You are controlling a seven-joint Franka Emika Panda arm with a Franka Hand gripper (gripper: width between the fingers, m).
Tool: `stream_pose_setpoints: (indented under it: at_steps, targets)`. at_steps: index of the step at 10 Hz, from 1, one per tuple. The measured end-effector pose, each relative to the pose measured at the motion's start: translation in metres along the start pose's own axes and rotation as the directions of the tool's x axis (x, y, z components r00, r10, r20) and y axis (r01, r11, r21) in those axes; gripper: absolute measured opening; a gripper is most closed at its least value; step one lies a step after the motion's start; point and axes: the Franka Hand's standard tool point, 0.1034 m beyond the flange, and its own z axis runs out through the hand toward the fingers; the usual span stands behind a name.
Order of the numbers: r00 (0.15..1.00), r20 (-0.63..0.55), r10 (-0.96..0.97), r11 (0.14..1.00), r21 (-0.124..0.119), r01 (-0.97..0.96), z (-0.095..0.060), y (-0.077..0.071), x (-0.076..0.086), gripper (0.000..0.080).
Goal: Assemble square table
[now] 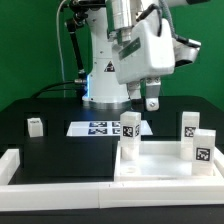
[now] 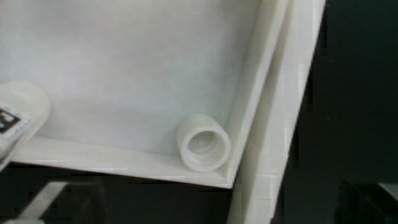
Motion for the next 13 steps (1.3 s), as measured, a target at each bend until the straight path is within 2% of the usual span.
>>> stream_pose_setpoints:
  at_steps: [1, 2, 5, 6, 8, 10, 11, 12, 13]
  targets:
    - [0.996, 0.0, -0.089, 0.996, -0.001, 0.089, 0.0, 0.001, 0.001, 0.0649]
    - [0.976, 0.0, -0.219, 0.976, -0.005, 0.219, -0.001, 0.008, 0.009, 0.0649]
    - [0.859, -0.025, -0.512, 0.859, -0.017, 0.512, -0.009, 0.045, 0.045, 0.0649]
    - [0.808, -0.049, -0.588, 0.809, -0.025, 0.587, -0.009, 0.049, 0.054, 0.0649]
    - [0.746, -0.043, -0.665, 0.747, -0.032, 0.664, -0.009, 0.049, 0.052, 0.0649]
    - [0.636, -0.037, -0.771, 0.637, -0.045, 0.769, -0.008, 0.05, 0.055, 0.0649]
    - [0.569, -0.03, -0.822, 0.57, -0.052, 0.82, -0.007, 0.055, 0.061, 0.0649]
    - [0.516, -0.012, -0.856, 0.516, -0.063, 0.854, -0.005, 0.069, 0.072, 0.0649]
    - [0.427, 0.019, -0.904, 0.425, -0.07, 0.903, -0.004, 0.091, 0.084, 0.0649]
